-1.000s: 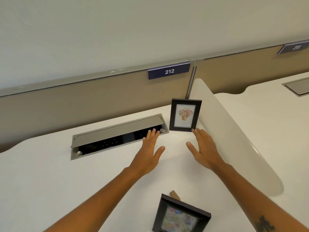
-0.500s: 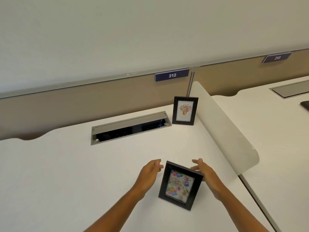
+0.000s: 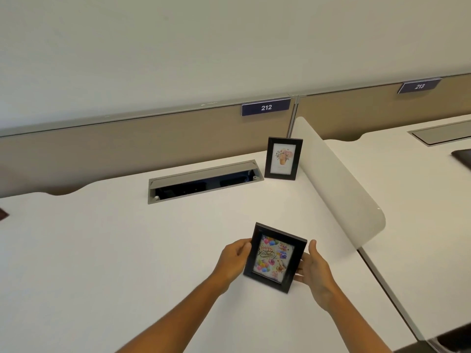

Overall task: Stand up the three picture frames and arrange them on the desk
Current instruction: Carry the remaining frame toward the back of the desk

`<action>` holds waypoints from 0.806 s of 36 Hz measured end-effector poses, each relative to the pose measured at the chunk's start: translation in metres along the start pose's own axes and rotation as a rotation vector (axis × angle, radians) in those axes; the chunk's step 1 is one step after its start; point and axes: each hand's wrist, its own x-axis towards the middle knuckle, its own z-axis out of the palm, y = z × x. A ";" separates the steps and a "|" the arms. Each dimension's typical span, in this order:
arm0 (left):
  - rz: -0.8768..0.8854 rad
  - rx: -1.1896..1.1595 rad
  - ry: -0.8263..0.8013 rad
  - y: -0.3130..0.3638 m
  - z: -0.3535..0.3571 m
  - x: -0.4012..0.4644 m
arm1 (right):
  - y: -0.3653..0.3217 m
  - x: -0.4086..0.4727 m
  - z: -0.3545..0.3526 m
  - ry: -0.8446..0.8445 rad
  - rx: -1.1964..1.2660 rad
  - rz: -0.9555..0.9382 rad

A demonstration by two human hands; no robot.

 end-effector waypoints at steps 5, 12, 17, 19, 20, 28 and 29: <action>0.010 0.007 0.013 -0.001 0.001 0.001 | 0.000 -0.004 0.007 -0.023 0.077 -0.006; 0.005 0.003 0.023 0.000 -0.001 -0.001 | 0.000 -0.004 0.012 -0.021 0.147 -0.020; -0.026 0.003 0.055 -0.007 -0.004 -0.003 | 0.001 -0.008 0.021 -0.021 0.140 -0.049; -0.041 -0.003 0.075 -0.010 -0.006 -0.005 | 0.002 -0.010 0.024 -0.022 0.142 -0.058; -0.052 -0.013 0.083 -0.012 -0.008 -0.006 | 0.002 -0.011 0.026 -0.022 0.139 -0.061; -0.064 -0.047 0.148 -0.020 -0.037 -0.027 | -0.004 -0.018 0.057 -0.064 0.088 -0.067; -0.062 -0.054 0.157 -0.021 -0.042 -0.030 | -0.005 -0.019 0.063 -0.071 0.081 -0.070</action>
